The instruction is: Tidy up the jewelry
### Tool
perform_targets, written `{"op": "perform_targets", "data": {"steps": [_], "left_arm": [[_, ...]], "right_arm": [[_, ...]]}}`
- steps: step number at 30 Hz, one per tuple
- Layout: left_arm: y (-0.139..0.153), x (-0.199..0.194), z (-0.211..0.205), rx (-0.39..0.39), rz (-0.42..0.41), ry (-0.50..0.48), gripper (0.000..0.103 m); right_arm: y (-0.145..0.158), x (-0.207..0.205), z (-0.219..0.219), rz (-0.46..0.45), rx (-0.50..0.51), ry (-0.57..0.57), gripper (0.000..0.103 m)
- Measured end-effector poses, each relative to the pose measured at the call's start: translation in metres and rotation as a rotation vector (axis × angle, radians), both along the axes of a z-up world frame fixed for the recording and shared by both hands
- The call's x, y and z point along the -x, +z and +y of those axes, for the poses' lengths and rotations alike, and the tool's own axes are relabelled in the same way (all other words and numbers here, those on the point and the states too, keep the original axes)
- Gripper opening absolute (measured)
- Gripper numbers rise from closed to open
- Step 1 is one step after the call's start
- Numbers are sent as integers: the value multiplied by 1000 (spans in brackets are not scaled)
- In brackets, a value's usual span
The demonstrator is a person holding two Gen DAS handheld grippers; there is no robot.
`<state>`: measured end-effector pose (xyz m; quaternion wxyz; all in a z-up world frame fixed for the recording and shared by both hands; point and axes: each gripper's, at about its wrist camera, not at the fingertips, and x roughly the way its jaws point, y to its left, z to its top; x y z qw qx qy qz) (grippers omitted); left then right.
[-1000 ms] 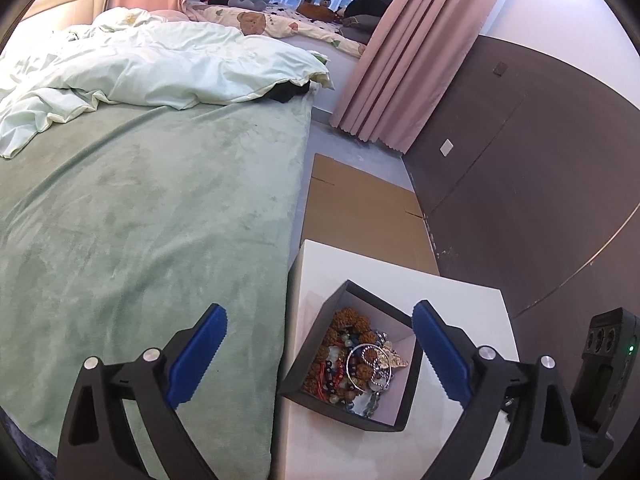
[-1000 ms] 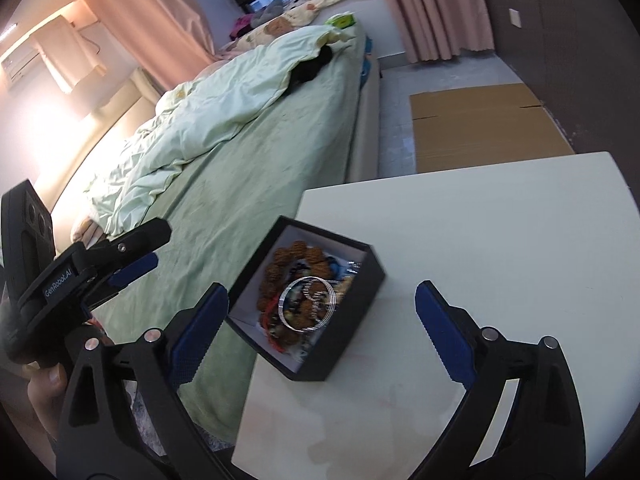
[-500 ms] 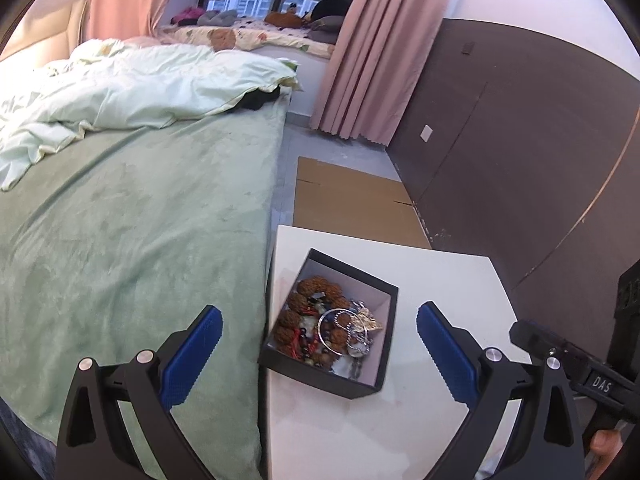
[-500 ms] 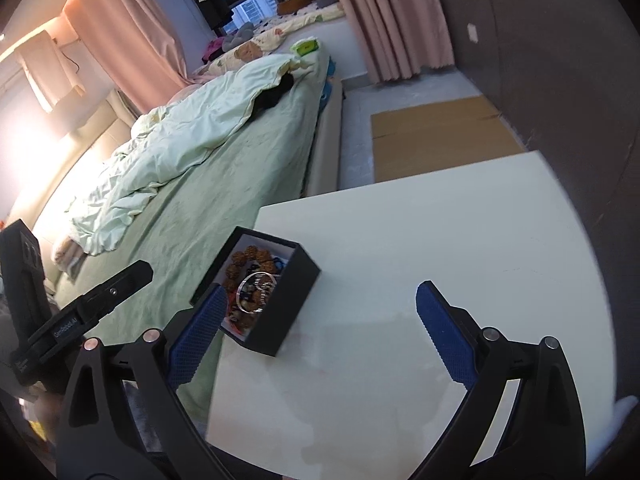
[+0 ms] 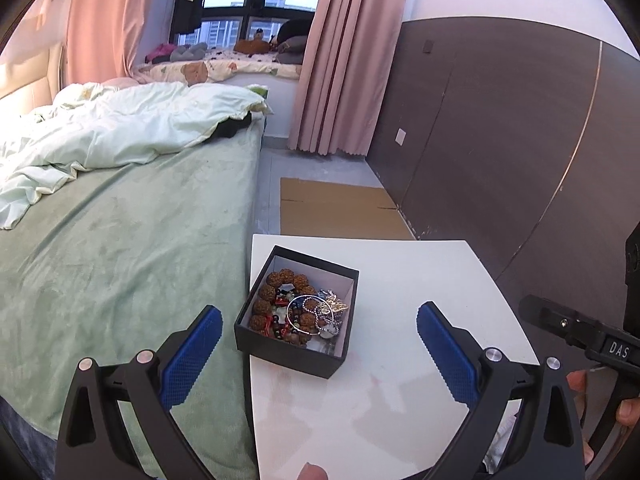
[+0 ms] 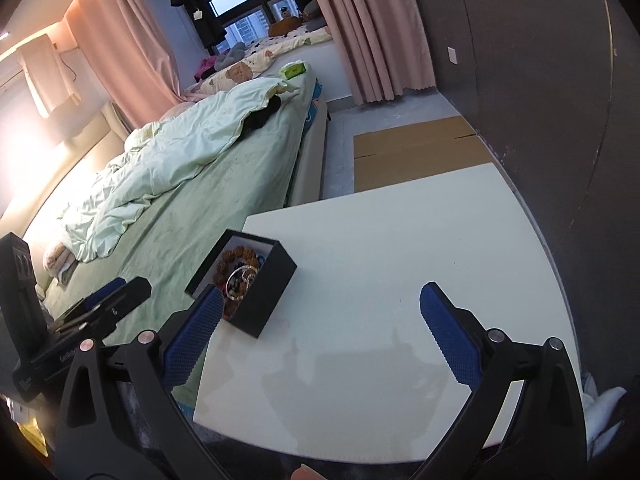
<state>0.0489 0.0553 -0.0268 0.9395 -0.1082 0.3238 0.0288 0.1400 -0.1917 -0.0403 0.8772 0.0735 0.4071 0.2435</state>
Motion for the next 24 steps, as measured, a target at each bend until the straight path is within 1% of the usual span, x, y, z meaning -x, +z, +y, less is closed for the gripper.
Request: {"op": "perform_targets", "data": {"steps": [5, 9, 12, 16, 19, 24], "left_arm": [[9, 17, -8, -27, -38, -14, 95], [14, 28, -15, -45, -50, -39, 95], [18, 33, -21, -59, -68, -53, 95], [22, 34, -20, -70, -75, -38, 95], [25, 34, -14, -62, -87, -23, 95], [28, 36, -8, -67, -96, -5, 95]], "right_arm": [[7, 19, -12, -29, 6, -6, 98], [12, 25, -24, -27, -16, -27, 98], [17, 28, -27, -46, -7, -37, 98], [18, 25, -27, -48, 14, -55, 98], [17, 24, -25, -44, 19, -59, 98], [19, 25, -25, -51, 23, -50, 98]]}}
